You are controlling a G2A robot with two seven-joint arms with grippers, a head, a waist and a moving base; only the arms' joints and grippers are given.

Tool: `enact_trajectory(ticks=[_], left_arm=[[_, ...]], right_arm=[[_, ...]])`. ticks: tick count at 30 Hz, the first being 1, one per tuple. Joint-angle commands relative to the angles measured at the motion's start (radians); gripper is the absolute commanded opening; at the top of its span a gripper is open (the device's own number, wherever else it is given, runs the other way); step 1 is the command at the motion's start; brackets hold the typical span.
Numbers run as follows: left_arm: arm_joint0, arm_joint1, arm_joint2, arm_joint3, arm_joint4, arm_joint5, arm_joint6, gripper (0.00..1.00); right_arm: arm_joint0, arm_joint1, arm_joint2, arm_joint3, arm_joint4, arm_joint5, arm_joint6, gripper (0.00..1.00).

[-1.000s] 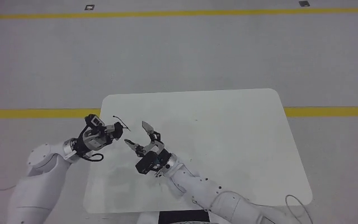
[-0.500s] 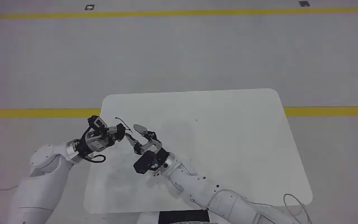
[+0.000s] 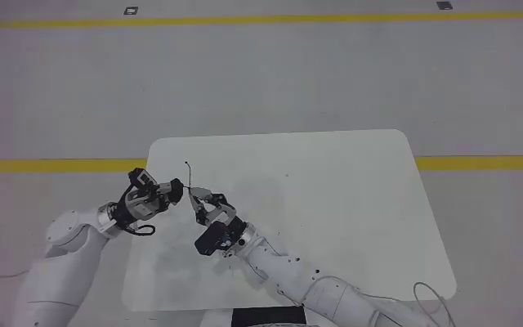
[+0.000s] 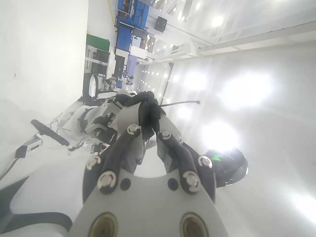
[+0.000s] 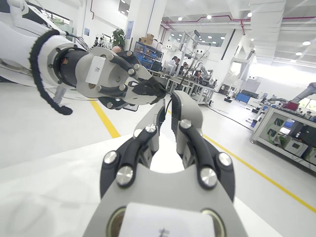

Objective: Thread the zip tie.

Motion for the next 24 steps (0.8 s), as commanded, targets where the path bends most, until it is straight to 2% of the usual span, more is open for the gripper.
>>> enact_trajectory(ticks=[1,12,24], left_arm=[[-0.001,0.000,0.001,0.001,0.001,0.000,0.001,0.00],[0.000,0.000,0.000,0.000,-0.007,0.000,0.001,0.00],[0.008,0.001,-0.010,-0.021,-0.022,-0.002,-0.004,0.00]], right_arm=[[0.000,0.000,0.000,0.000,0.000,0.000,0.001,0.00],[0.009,0.003,0.000,0.011,0.000,0.000,0.017,0.00],[0.025,0.016,0.003,0.033,0.000,0.000,0.057,0.00]])
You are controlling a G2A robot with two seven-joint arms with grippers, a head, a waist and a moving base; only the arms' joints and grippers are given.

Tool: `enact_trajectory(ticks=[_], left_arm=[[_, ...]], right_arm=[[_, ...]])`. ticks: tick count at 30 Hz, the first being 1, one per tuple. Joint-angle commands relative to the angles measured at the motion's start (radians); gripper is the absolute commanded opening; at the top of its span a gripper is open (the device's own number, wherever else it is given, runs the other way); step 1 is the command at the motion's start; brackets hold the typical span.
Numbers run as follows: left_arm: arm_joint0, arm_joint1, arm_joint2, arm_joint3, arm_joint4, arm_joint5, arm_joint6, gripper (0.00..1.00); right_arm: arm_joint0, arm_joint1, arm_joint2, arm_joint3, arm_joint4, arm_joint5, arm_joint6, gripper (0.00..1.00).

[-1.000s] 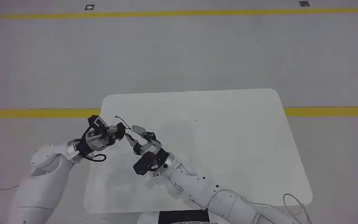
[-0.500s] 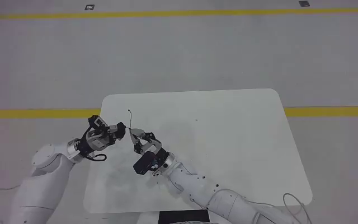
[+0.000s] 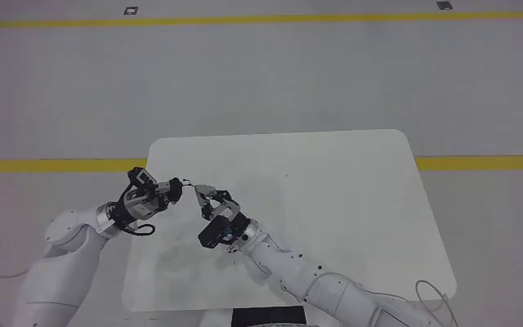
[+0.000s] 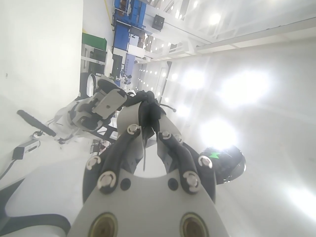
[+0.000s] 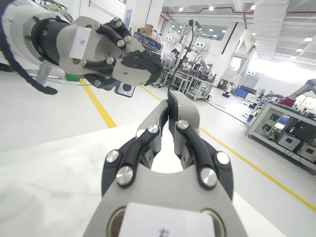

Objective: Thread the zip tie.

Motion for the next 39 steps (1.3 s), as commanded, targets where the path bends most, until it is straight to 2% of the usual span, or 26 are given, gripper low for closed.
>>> enact_trajectory(ticks=[1,15,26,28,29,34,37,39], left_arm=[[0.001,0.000,-0.003,-0.004,-0.004,-0.001,0.000,0.00],[0.021,0.000,-0.023,-0.027,-0.033,-0.010,-0.006,0.00],[0.030,-0.002,-0.035,-0.020,-0.054,-0.026,-0.018,0.00],[0.032,-0.001,-0.042,-0.015,-0.048,-0.028,-0.019,0.00],[0.032,-0.001,-0.045,-0.013,-0.044,-0.031,-0.019,0.00],[0.041,0.000,-0.065,0.011,-0.057,-0.046,-0.045,0.00],[0.045,0.002,-0.075,0.027,-0.059,-0.030,-0.056,0.00],[0.042,0.003,-0.081,0.033,-0.057,-0.021,-0.068,0.00]], right_arm=[[0.005,0.004,-0.001,0.004,0.000,0.000,0.013,0.00],[0.019,0.030,-0.003,0.006,0.000,0.000,0.101,0.00],[0.017,0.043,-0.004,-0.001,0.000,0.000,0.115,0.00],[0.012,0.047,0.000,0.000,0.000,0.000,0.122,0.47],[0.012,0.049,0.003,0.001,0.000,0.000,0.125,1.00],[-0.026,0.072,0.079,-0.017,0.000,0.000,0.106,1.00],[-0.070,0.098,0.153,-0.055,0.000,0.000,0.071,1.00],[-0.109,0.118,0.183,-0.108,0.000,0.000,0.045,1.00]])
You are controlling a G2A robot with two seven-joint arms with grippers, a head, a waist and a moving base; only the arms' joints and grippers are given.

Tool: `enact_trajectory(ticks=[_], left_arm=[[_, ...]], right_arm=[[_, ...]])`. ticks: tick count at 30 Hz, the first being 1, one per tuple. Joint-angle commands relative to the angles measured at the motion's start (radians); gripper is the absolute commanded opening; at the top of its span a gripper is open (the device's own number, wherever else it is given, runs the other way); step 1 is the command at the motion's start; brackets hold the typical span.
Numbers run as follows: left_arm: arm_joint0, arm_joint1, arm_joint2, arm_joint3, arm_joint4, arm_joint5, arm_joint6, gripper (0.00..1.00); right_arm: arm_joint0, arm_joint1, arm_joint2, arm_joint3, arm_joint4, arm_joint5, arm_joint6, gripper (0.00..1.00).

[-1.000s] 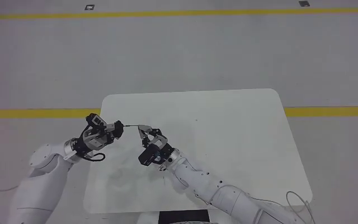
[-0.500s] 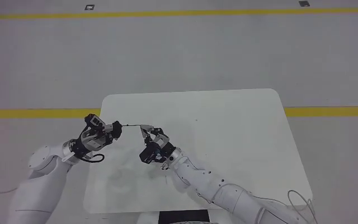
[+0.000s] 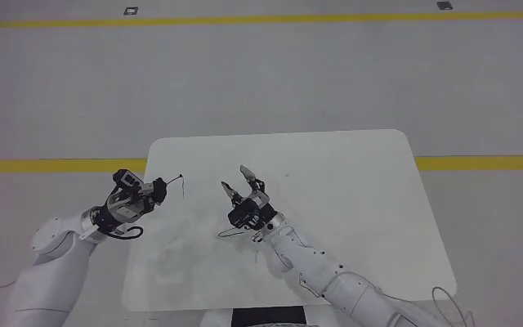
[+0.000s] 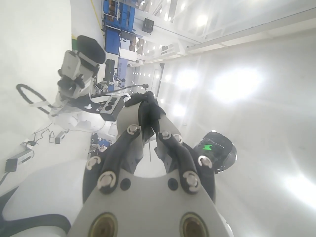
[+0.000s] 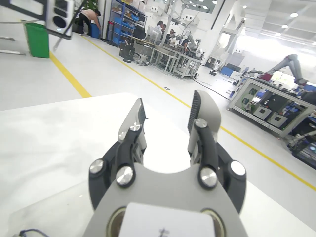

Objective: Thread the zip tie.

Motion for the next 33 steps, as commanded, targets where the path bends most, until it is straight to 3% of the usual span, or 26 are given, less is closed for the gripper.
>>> enact_trajectory(ticks=[1,11,14,16,18,26,33], left_arm=[[-0.002,0.001,-0.005,0.004,0.001,0.004,-0.008,0.00],[-0.001,0.002,-0.004,-0.002,0.030,-0.011,-0.009,0.00],[-0.010,-0.001,0.001,0.016,-0.034,0.035,-0.022,0.00],[-0.016,-0.001,-0.002,0.030,-0.094,0.078,-0.094,0.00],[-0.022,0.002,-0.011,0.038,-0.101,0.084,-0.128,0.00],[0.011,0.024,0.019,-0.076,-0.175,0.097,-0.128,0.00],[0.033,0.047,0.040,-0.154,-0.205,0.070,-0.128,0.00]], right_arm=[[-0.021,0.011,0.015,-0.032,0.000,0.000,-0.015,1.00],[-0.021,0.011,0.015,-0.032,0.000,0.000,-0.015,1.00],[-0.030,0.012,0.033,-0.056,0.023,-0.005,-0.021,1.00],[-0.051,0.019,0.070,-0.090,0.057,-0.028,-0.062,1.00],[-0.072,0.027,0.100,-0.128,0.075,-0.054,-0.099,1.00],[-0.160,0.061,0.221,-0.250,0.112,-0.164,-0.182,1.00],[-0.182,0.066,0.253,-0.290,0.113,-0.186,-0.187,1.00]])
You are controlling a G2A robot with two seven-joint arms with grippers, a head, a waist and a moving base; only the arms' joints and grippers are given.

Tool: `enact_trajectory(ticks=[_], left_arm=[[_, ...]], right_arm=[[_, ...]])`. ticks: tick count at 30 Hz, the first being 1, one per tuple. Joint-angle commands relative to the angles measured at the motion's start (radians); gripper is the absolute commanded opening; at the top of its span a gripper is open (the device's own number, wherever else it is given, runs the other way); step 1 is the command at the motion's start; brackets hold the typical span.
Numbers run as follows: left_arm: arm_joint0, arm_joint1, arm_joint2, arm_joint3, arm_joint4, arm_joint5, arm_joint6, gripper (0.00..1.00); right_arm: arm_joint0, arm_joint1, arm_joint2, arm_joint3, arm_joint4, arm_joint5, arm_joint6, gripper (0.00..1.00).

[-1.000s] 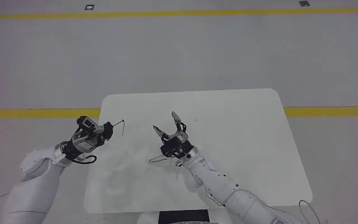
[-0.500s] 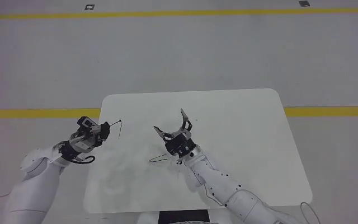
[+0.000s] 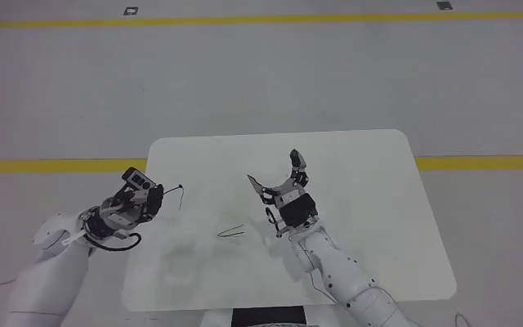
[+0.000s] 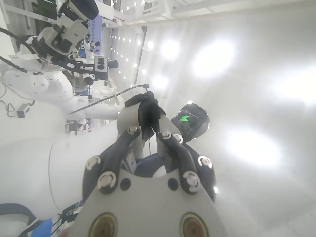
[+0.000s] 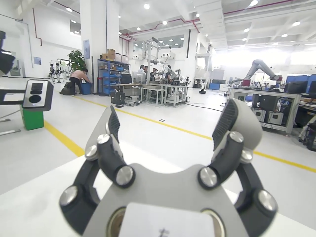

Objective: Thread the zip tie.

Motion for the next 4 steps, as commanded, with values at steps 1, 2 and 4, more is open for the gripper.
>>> enact_trajectory(ticks=[1,2,4], left_arm=[[0.004,0.004,0.004,-0.007,-0.012,-0.006,0.000,0.00],[0.004,0.004,0.004,-0.007,-0.012,-0.006,0.000,0.00],[0.004,0.004,0.004,-0.007,-0.012,-0.006,0.000,0.00]], right_arm=[[0.000,0.000,0.000,0.001,0.000,0.000,0.000,1.00],[0.000,0.000,0.000,0.001,0.000,0.000,0.000,1.00],[0.000,0.000,0.000,0.001,0.000,0.000,0.000,1.00]])
